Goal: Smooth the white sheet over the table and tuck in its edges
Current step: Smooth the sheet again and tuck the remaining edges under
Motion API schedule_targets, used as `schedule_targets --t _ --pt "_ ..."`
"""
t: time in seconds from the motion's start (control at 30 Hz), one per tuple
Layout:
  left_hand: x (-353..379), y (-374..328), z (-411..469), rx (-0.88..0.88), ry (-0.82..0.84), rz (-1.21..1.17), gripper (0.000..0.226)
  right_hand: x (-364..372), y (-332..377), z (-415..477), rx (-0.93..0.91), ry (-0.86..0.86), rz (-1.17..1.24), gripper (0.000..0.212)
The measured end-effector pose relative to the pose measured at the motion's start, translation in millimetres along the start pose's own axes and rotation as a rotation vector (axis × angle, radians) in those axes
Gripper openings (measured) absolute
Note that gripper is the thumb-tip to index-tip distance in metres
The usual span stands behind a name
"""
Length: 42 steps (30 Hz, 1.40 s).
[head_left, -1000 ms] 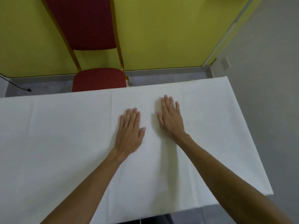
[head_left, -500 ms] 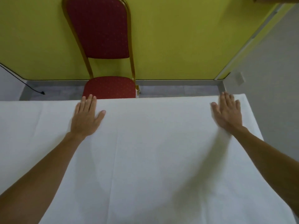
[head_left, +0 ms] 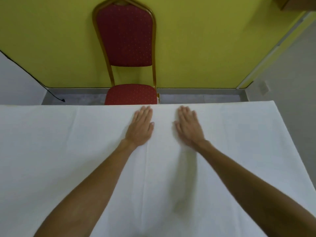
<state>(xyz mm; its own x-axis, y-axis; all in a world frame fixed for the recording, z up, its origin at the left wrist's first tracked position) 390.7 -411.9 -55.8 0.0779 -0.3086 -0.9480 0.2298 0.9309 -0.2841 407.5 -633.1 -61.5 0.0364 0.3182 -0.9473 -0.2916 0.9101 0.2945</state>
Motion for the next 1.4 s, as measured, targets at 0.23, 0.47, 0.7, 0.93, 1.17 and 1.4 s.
schedule_targets --t 0.23,0.47,0.7,0.93,1.17,1.4 --pt "-8 59 -16 0.008 -0.012 0.031 0.067 35 87 3 0.115 -0.037 -0.083 0.072" --pt "-70 236 -76 -0.066 -0.062 0.15 0.071 38 92 5 0.155 -0.04 -0.118 0.081" --pt "-98 287 -93 -0.108 -0.042 0.096 0.07 76 231 37 0.089 -0.039 -0.047 0.075" --pt "-92 269 -80 -0.069 -0.007 0.033 0.069 121 338 68 0.053 -0.054 -0.001 0.066" --pt "-121 367 -112 -0.055 -0.028 0.097 0.072 125 333 66 0.023 -0.064 -0.076 0.077" --pt "-160 484 -153 -0.245 -0.083 0.181 0.08 126 334 67 0.028 -0.055 -0.1 0.077"
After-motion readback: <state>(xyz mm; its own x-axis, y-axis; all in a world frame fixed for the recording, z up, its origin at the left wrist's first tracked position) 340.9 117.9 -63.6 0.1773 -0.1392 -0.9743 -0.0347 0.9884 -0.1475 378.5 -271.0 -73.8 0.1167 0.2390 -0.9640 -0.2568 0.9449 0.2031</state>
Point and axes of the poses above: each hand's wrist, its own z-axis towards the middle knuckle, its own x-axis out of the palm, y = z × x, the point moved 3 cm from there along z, towards the middle knuckle, and after that the axes turned 13 degrees about -y, right-handed, at the moved point
